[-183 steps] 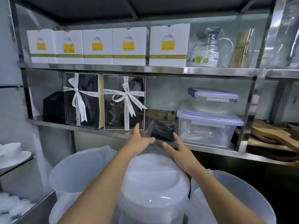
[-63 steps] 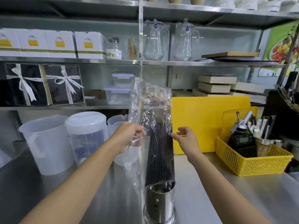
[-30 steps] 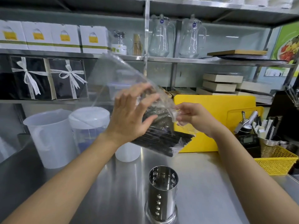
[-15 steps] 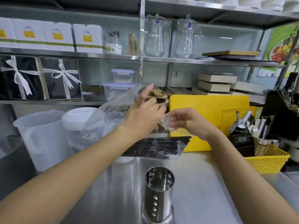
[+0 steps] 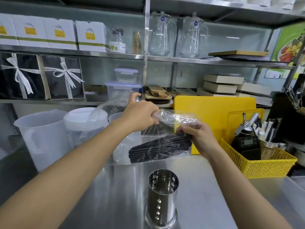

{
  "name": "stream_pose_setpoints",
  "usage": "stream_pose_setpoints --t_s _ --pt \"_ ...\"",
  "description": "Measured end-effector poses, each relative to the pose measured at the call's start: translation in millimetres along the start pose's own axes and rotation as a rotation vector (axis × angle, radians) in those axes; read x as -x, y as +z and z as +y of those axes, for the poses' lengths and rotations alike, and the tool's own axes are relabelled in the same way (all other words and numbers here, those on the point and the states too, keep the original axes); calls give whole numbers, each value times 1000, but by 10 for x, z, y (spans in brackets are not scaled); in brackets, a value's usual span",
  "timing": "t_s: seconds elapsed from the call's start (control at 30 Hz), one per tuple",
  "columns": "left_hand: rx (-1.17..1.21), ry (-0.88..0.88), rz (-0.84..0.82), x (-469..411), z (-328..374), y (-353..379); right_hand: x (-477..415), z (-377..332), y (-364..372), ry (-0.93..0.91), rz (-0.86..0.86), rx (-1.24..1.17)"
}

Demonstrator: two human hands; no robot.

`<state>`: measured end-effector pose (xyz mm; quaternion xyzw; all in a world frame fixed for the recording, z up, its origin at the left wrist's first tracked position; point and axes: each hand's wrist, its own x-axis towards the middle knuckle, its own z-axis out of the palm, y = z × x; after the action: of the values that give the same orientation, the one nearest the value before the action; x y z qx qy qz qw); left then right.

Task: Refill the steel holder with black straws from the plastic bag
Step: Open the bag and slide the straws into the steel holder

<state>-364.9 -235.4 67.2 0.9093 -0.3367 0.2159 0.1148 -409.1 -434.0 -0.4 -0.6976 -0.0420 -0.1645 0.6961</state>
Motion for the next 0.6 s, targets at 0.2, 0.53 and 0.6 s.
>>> stream_pose_setpoints --t_s 0.2,0.53,0.6 --pt "-94 12 473 46 -116 -152 -1 147 -65 57 159 -213" --pt "728 -563 475 233 -684 -290 -18 237 -295 55 215 -393" --pt "955 -571 300 239 -758 -217 -22 260 -296 63 179 -321"
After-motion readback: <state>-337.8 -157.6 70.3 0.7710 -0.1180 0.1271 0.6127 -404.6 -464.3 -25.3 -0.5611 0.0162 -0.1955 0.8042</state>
